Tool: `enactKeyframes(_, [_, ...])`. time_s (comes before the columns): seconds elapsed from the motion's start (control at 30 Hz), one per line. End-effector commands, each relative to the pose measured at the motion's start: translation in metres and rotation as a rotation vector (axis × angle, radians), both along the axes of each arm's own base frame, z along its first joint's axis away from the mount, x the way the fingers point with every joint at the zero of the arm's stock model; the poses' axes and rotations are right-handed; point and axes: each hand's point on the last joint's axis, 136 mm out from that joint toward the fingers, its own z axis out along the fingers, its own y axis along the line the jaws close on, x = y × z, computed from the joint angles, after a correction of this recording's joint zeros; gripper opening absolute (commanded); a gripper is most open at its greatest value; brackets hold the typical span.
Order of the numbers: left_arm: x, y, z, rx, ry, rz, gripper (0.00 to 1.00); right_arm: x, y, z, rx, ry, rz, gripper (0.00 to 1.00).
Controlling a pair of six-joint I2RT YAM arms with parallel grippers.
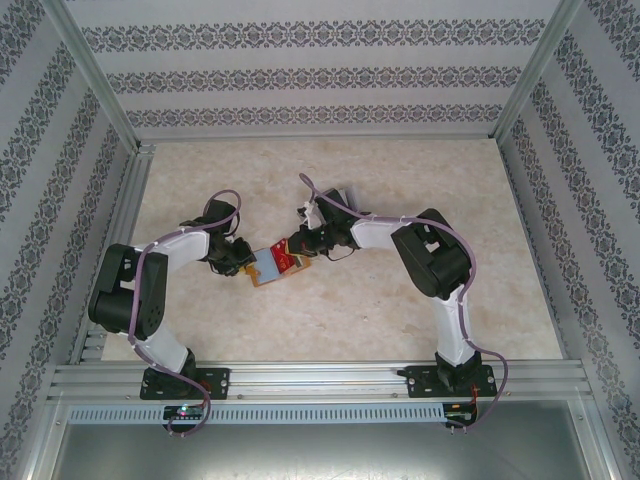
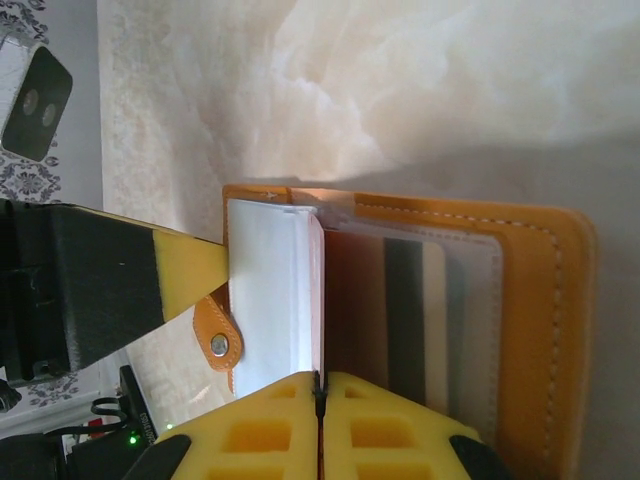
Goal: Put the credit cards into the card holder
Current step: Insert the credit card into the card slot.
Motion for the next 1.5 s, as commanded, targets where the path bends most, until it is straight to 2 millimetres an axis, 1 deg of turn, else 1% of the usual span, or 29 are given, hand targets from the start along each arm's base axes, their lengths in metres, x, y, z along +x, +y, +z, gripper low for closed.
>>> enactKeyframes(0.0, [0.007,-0.001,0.002,-0.01,-0.022,-0.017,0.25,-0.007,0.003,-0.012,-0.029,0.033,0.011,0.09])
enactKeyframes(0.07, [0.006,-0.001,0.002,-0.011,-0.022,-0.016,0.25,-0.008,0.003,-0.013,-0.031,0.041,0.014,0.09])
enactKeyframes(0.27, [-0.001,-0.001,-0.004,-0.025,-0.023,0.0,0.23,-0.012,0.011,-0.012,-0.027,0.042,0.032,0.09])
enactKeyframes(0.4, [-0.001,-0.006,-0.007,-0.054,-0.016,-0.003,0.23,-0.016,0.014,-0.016,-0.039,0.041,0.041,0.09])
enactKeyframes(0.53, [-0.002,-0.006,-0.008,-0.058,-0.014,0.0,0.23,-0.019,0.015,-0.018,-0.05,0.036,0.043,0.09])
enactKeyframes(0.63, [-0.001,-0.006,-0.008,-0.06,-0.019,0.001,0.23,-0.019,0.015,-0.019,-0.056,0.034,0.039,0.09])
enactKeyframes(0.83, [0.0,-0.008,-0.006,-0.069,-0.022,-0.001,0.23,-0.014,0.018,-0.016,-0.068,0.017,0.023,0.09])
enactKeyframes(1.0, [-0.002,-0.008,-0.009,-0.076,-0.021,0.009,0.22,-0.013,0.021,-0.016,-0.127,-0.025,0.023,0.11])
enactKeyframes(1.1, [-0.002,-0.008,-0.009,-0.072,-0.02,0.001,0.22,-0.013,0.019,-0.014,-0.179,-0.06,0.032,0.16])
enactKeyframes(1.17, [-0.003,-0.007,-0.008,-0.065,-0.018,-0.002,0.22,-0.013,0.015,-0.012,-0.214,-0.087,0.031,0.19])
enactKeyframes(1.23, [-0.004,-0.006,-0.008,-0.059,-0.018,0.0,0.22,-0.011,0.009,-0.009,-0.235,-0.115,0.023,0.21])
enactKeyframes(1.33, [-0.006,-0.005,-0.008,-0.053,-0.019,0.002,0.21,-0.009,0.002,0.0,-0.269,-0.157,0.02,0.27])
enactKeyframes(1.4, [-0.006,-0.004,-0.007,-0.052,-0.019,0.0,0.21,-0.006,-0.004,0.005,-0.296,-0.184,0.013,0.34])
enactKeyframes(1.47, [-0.005,-0.004,-0.005,-0.046,-0.024,-0.002,0.21,-0.003,-0.008,0.011,-0.297,-0.2,0.007,0.34])
